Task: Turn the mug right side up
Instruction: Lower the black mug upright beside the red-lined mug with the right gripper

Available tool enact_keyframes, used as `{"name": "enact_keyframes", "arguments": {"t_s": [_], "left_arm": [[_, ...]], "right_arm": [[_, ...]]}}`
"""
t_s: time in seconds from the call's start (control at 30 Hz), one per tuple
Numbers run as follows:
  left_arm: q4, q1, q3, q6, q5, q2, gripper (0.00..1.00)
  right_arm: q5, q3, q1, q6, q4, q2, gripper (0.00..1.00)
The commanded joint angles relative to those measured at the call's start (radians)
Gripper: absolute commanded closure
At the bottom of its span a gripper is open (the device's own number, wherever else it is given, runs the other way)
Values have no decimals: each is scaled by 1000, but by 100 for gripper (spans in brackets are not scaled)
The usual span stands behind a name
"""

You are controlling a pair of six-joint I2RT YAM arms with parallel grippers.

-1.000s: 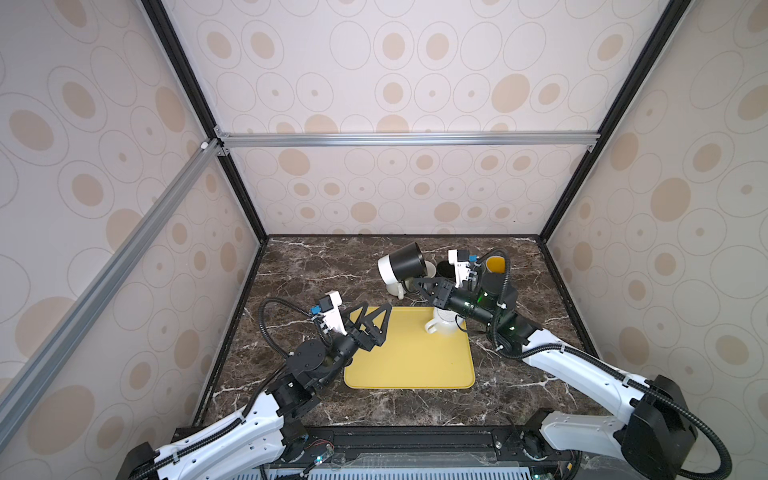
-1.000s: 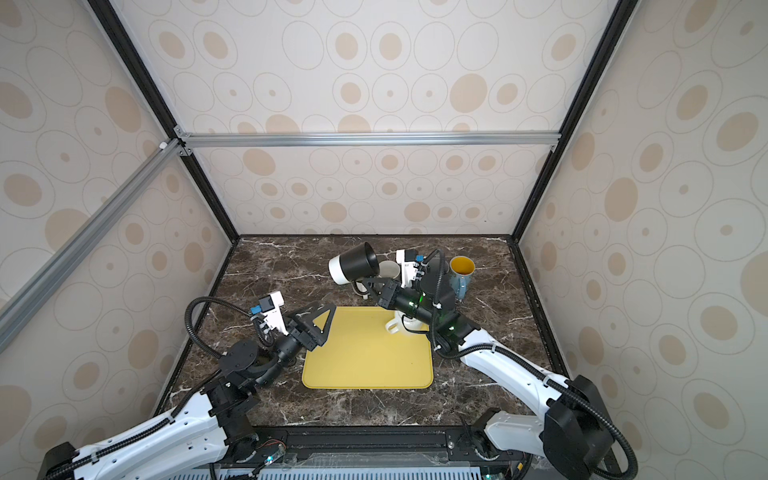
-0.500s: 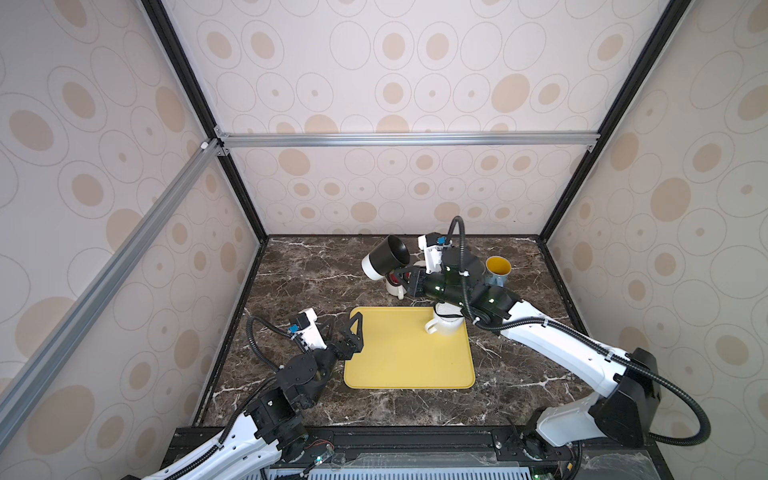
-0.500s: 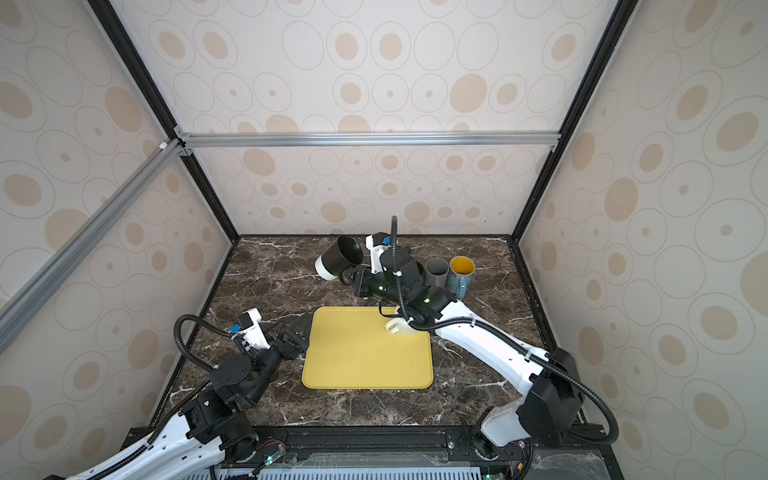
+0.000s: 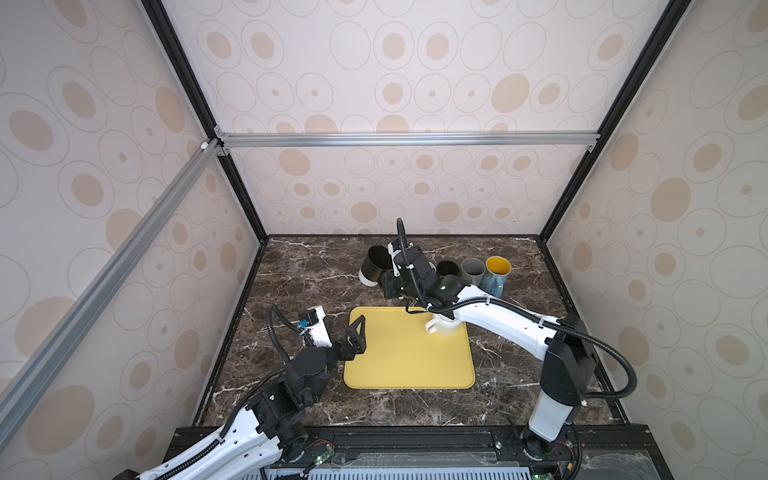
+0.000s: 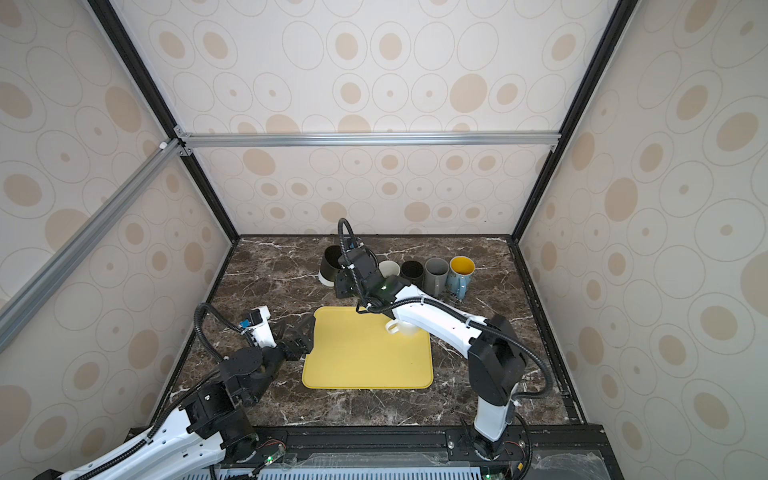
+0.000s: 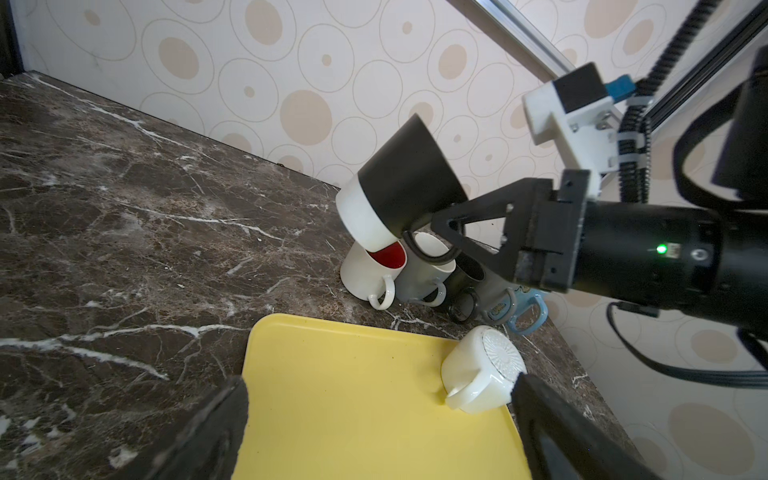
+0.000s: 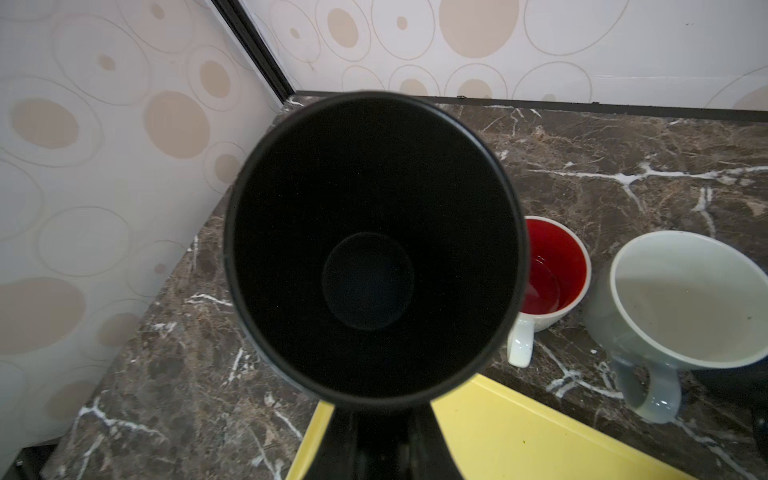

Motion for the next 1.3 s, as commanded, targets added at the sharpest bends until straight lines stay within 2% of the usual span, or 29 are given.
{"name": "enact_keyframes", "arguments": {"t_s": [0.0,0.6,1.27], "left_arm": [[-34,3,44,33,-10,-7,0],[-41,4,52,55,-1,17,0],[-8,4,29,47,22,20,0]], "right_arm": [[59,84,8,-38,48,39,100],[159,246,12,-66,22,287,100],[197,299,11,-68,3,381,100]]}}
